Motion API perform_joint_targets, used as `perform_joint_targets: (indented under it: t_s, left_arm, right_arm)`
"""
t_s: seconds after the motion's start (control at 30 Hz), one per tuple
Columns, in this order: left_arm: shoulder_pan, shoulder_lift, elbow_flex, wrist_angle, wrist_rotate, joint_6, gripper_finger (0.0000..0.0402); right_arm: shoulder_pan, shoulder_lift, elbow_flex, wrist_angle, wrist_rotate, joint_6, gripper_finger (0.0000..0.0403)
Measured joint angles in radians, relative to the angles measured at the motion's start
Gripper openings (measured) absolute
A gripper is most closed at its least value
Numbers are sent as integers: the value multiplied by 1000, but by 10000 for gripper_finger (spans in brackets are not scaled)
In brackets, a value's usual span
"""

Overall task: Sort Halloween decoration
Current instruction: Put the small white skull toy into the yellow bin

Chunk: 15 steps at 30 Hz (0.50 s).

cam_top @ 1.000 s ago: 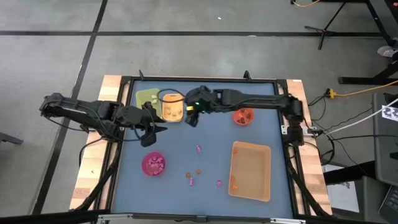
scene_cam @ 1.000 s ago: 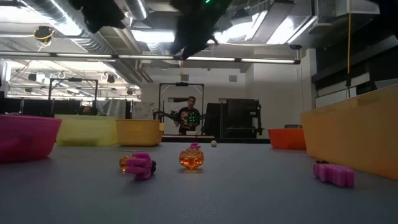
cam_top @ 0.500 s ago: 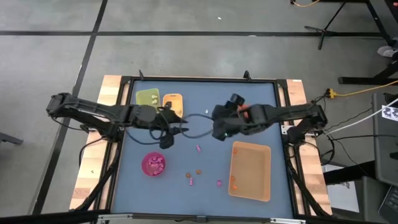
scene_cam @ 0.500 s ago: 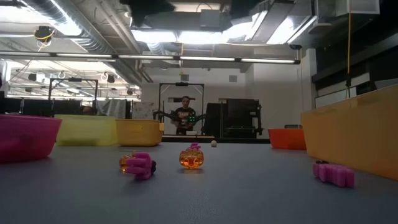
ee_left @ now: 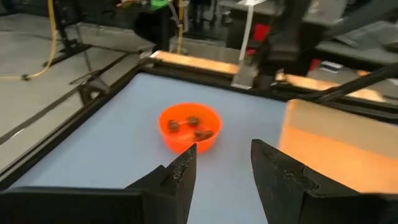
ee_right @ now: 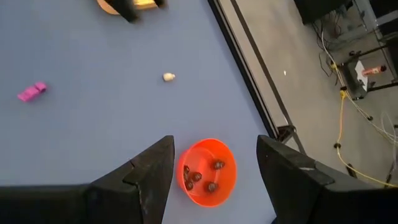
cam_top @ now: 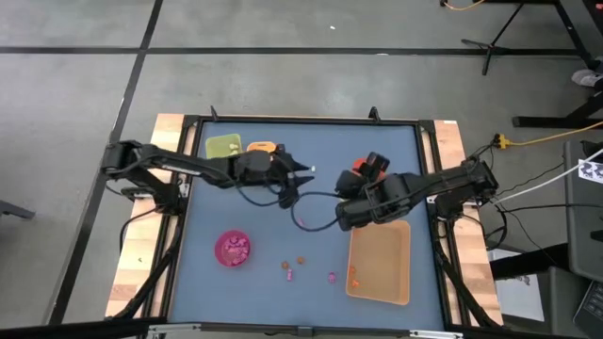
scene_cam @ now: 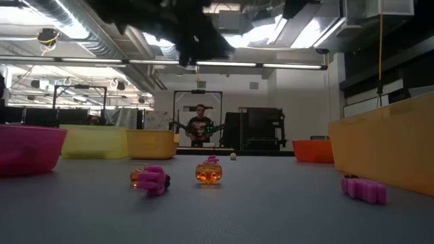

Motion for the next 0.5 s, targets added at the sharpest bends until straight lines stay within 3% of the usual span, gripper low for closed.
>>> perform_joint_targets:
  t_s: [0.2,0.5]
  left_arm:
    - [73,114,0,87,0,-3,137]
    - [145,277,32,185,-1,-3,137]
  right_arm:
    - [25,-54,-89,3,47,8,225]
    - [-15,-261,-439,63,70,148,225]
